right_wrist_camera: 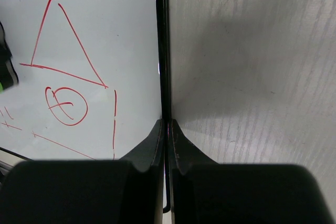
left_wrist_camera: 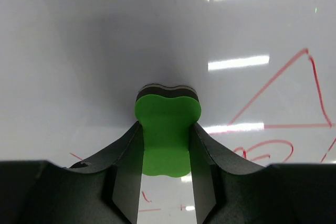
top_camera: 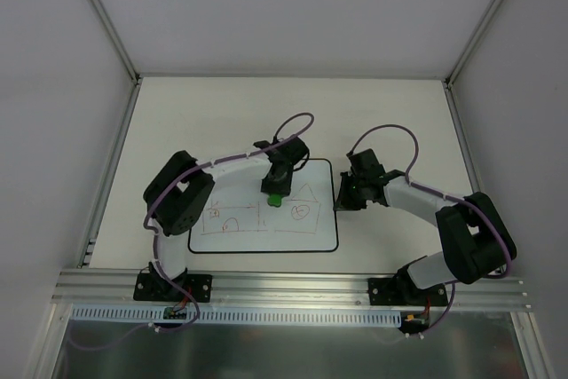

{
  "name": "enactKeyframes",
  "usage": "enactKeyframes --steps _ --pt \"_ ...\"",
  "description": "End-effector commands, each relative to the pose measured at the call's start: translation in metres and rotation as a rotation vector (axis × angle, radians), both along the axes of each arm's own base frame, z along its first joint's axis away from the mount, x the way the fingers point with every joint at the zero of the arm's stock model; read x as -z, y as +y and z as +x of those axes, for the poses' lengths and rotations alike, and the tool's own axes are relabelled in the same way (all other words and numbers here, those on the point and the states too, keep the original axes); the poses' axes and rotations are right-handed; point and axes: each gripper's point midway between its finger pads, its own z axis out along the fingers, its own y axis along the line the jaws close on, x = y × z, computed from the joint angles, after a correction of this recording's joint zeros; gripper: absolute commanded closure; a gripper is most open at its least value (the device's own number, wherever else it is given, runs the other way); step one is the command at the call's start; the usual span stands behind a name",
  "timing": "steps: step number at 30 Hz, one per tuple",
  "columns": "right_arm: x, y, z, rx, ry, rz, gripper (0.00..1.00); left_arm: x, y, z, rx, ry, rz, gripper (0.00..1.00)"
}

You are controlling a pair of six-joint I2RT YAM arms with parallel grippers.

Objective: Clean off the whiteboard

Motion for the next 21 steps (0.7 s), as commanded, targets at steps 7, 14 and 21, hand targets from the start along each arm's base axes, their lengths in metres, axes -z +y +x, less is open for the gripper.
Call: enactKeyframes --steps 7,14,21 --pt "0.014 -0.024 -0.02 0.026 0.053 -0.1 1.0 0.043 0.055 -0.158 0.059 0.34 0.213 1.0" --pt "0.015 -0.024 -0.022 0.023 0.054 -0.098 1.0 0.037 0.089 -0.153 -0.058 0.297 0.225 1.0" --pt "0.014 -0.024 -0.019 0.022 0.048 -0.101 1.0 0.027 0.119 -0.097 -0.178 0.23 0.221 1.0"
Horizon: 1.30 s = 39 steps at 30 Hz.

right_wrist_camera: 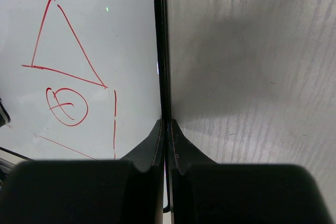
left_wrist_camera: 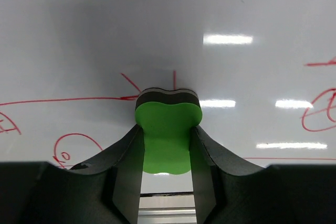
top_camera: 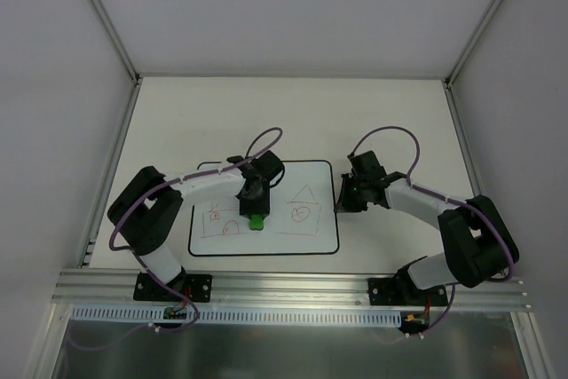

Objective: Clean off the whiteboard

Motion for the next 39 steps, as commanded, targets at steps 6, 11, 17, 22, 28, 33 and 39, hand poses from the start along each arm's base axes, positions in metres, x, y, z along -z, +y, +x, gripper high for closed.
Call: enactKeyframes --steps 6,11,17,22,28,33,39 --pt "0.012 -0.022 -0.011 0.015 0.034 -0.106 1.0 0.027 0.071 0.022 -0.091 0.116 0.225 1.0" --pt "0.012 -0.022 -0.01 0.013 0.03 -0.107 1.0 0.03 0.03 0.044 -0.035 0.108 0.179 1.0" --pt "0.01 -0.023 -0.011 0.018 0.025 -0.104 1.0 0.038 -0.054 0.041 0.141 0.09 0.118 1.0" --pt "0.007 -0.023 -0.011 0.024 0.015 -0.102 1.0 0.044 -0.106 0.043 0.235 0.088 0.056 1.0" --pt "0.0 -0.026 -0.008 0.019 -0.014 -0.112 0.99 0.027 -0.116 0.046 0.24 0.05 0.019 1.0" --pt "-0.022 -0.026 0.002 0.012 -0.082 -0.114 0.89 -0.02 -0.107 0.056 0.193 -0.039 -0.037 0.7" --pt "-0.062 -0.029 0.015 0.01 -0.197 -0.16 0.54 -0.082 -0.091 0.075 0.139 -0.174 -0.116 0.23"
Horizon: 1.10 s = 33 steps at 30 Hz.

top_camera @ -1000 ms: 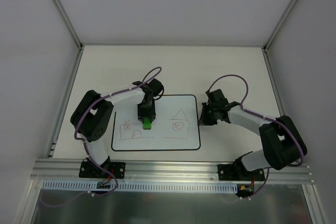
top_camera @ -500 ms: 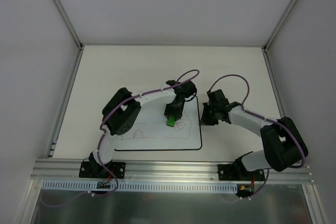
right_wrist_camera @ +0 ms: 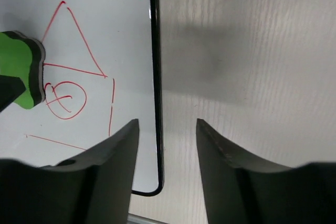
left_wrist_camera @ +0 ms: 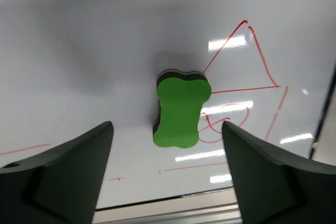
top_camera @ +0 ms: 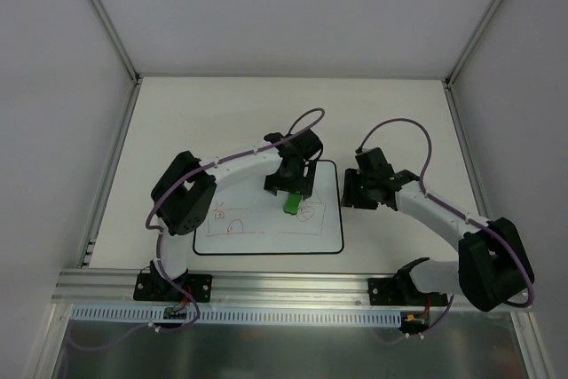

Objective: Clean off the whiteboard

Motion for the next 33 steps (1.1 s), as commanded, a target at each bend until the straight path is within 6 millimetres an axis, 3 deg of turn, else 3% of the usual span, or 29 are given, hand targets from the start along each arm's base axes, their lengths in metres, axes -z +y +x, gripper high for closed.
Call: enactKeyframes --steps 1,3,7,8,11,15,20,23,27,33 --pt "-0.044 -0.002 0.02 -0.001 -0.136 -0.047 0.47 -0.061 0.012 0.024 -0.07 -0.141 -0.102 0.1" --pt "-0.054 0.006 0.019 -0.01 -0.157 -0.042 0.4 -0.076 0.027 0.025 -0.101 -0.176 -0.118 0.01" --pt "-0.059 0.031 0.018 -0.028 -0.17 -0.046 0.28 -0.083 0.079 0.028 -0.209 -0.232 -0.076 0.01" --pt "-0.063 0.04 0.02 -0.034 -0.178 -0.041 0.28 -0.079 0.102 0.023 -0.253 -0.231 -0.057 0.01" --pt "-0.054 0.061 0.016 -0.04 -0.157 -0.073 0.27 -0.069 0.142 0.009 -0.33 -0.245 -0.015 0.01" --pt "-0.057 0.096 0.018 -0.045 -0.175 -0.093 0.26 -0.057 0.18 -0.008 -0.403 -0.283 0.023 0.01" --pt "-0.044 0.122 0.02 -0.024 -0.147 -0.107 0.27 -0.034 0.203 -0.032 -0.453 -0.306 0.006 0.01" --pt "-0.036 0.136 0.02 -0.019 -0.117 -0.099 0.28 -0.023 0.208 -0.04 -0.458 -0.304 -0.004 0.01" --pt "-0.026 0.152 0.018 -0.03 -0.091 -0.103 0.29 -0.012 0.211 -0.047 -0.454 -0.29 0.004 0.01" --pt "-0.01 0.161 0.019 -0.007 -0.06 -0.122 0.32 -0.002 0.217 -0.049 -0.455 -0.286 0.013 0.01"
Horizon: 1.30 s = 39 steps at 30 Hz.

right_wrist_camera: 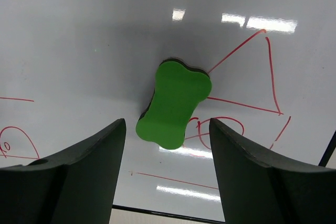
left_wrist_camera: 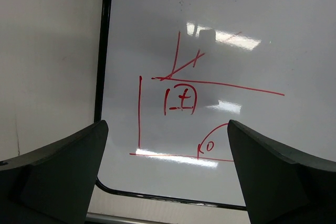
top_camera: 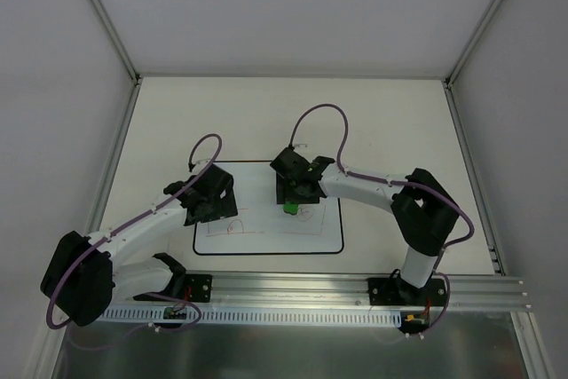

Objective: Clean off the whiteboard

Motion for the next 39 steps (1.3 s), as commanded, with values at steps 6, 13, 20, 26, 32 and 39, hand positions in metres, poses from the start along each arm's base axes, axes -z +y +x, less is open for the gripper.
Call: enactKeyframes --steps 6,13,20,26,32,39 --pt "0.008 0.004 0.009 0.081 -0.012 -0.023 0.4 0.005 0.0 0.009 -0.02 -0.033 -0.016 0.01" --pt "0.01 0.002 0.013 0.083 -0.022 -0.039 0.56 0.009 -0.011 0.013 0.012 -0.008 -0.042 0.01" --pt "0.012 -0.001 0.012 0.064 -0.018 -0.051 0.75 0.021 -0.026 0.022 0.056 0.059 -0.038 0.01" --pt "0.014 -0.007 0.012 0.045 -0.008 -0.067 0.86 0.013 -0.013 0.036 0.005 0.018 -0.017 0.01" --pt "0.016 -0.008 0.011 0.015 0.006 -0.074 0.9 0.016 0.025 0.045 -0.139 0.02 -0.002 0.01" --pt "0.019 -0.006 0.009 -0.013 0.022 -0.075 0.92 0.024 0.042 0.052 -0.227 0.052 -0.003 0.1"
